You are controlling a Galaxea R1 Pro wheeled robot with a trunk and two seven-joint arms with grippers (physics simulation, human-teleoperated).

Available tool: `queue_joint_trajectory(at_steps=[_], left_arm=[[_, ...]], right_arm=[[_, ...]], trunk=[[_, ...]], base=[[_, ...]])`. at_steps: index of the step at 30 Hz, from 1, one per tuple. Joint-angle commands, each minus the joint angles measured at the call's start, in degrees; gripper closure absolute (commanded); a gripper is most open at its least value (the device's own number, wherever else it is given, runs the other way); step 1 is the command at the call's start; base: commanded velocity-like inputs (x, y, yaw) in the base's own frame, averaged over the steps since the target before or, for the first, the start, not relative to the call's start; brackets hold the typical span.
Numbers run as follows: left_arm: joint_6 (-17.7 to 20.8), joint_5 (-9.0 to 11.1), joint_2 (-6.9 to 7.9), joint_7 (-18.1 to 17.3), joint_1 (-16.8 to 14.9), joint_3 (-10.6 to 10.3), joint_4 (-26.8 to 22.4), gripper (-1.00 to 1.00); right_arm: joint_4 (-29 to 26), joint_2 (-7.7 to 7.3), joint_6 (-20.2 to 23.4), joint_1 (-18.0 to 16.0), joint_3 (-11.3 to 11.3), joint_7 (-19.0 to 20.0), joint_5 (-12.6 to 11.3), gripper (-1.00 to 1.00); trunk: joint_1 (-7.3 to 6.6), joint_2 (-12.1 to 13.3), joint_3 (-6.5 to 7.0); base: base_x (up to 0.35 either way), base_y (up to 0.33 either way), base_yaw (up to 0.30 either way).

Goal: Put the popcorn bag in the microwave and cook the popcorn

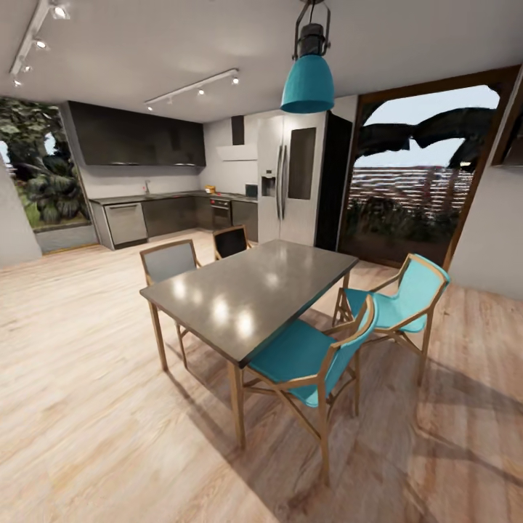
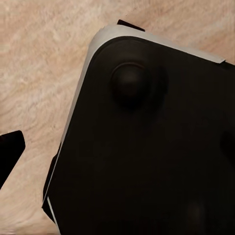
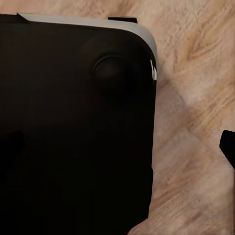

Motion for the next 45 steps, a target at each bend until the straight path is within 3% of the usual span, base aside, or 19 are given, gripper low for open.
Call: queue_joint_trajectory(at_steps=[1,10,40,42,43,44,45], left_arm=[[-0.09,0.07,-0.05,0.06,0.0,0.21,-0.03,-1.0],[-0.09,0.17,-0.06,0.05,-0.01,0.21,-0.03,-1.0],[-0.09,0.34,0.17,0.14,-0.02,0.21,-0.03,-1.0],[-0.09,0.34,0.17,0.14,0.0,0.21,-0.03,-1.0],[-0.09,0.34,0.17,0.14,0.0,0.21,-0.03,-1.0],[-0.09,0.34,0.16,0.14,-0.01,0.21,-0.03,-1.0],[-0.09,0.34,0.16,0.14,-0.01,0.21,-0.03,-1.0]], right_arm=[[0.02,-0.02,-0.16,-0.01,0.05,-0.02,0.01,-1.0],[0.02,-0.07,-0.17,-0.01,0.03,-0.02,0.01,-1.0],[0.02,-0.05,-0.1,-0.01,0.08,-0.02,0.12,-1.0],[0.02,-0.02,-0.1,-0.01,0.08,-0.02,1.36,-1.0],[0.07,-0.01,-0.12,-0.01,0.06,-0.06,3.24,-1.0],[0.22,0.03,-0.21,-0.01,0.0,-0.15,6.8,-1.0],[0.24,0.05,-0.22,-0.01,-0.02,-0.18,7.86,-1.0]], trunk=[[-0.02,-0.03,-0.05],[-0.02,-0.03,-0.05],[-0.02,-0.03,-0.05],[-0.02,-0.03,-0.05],[-0.02,-0.03,-0.05],[-0.02,-0.03,-0.05],[-0.02,-0.03,-0.05]], base=[[-0.236,0.0,0.297],[-0.299,0.0,0.297],[-0.005,0.0,0.297],[0.0,0.0,0.297],[0.0,0.0,0.297],[0.0,0.0,0.297],[0.0,0.0,0.297]])
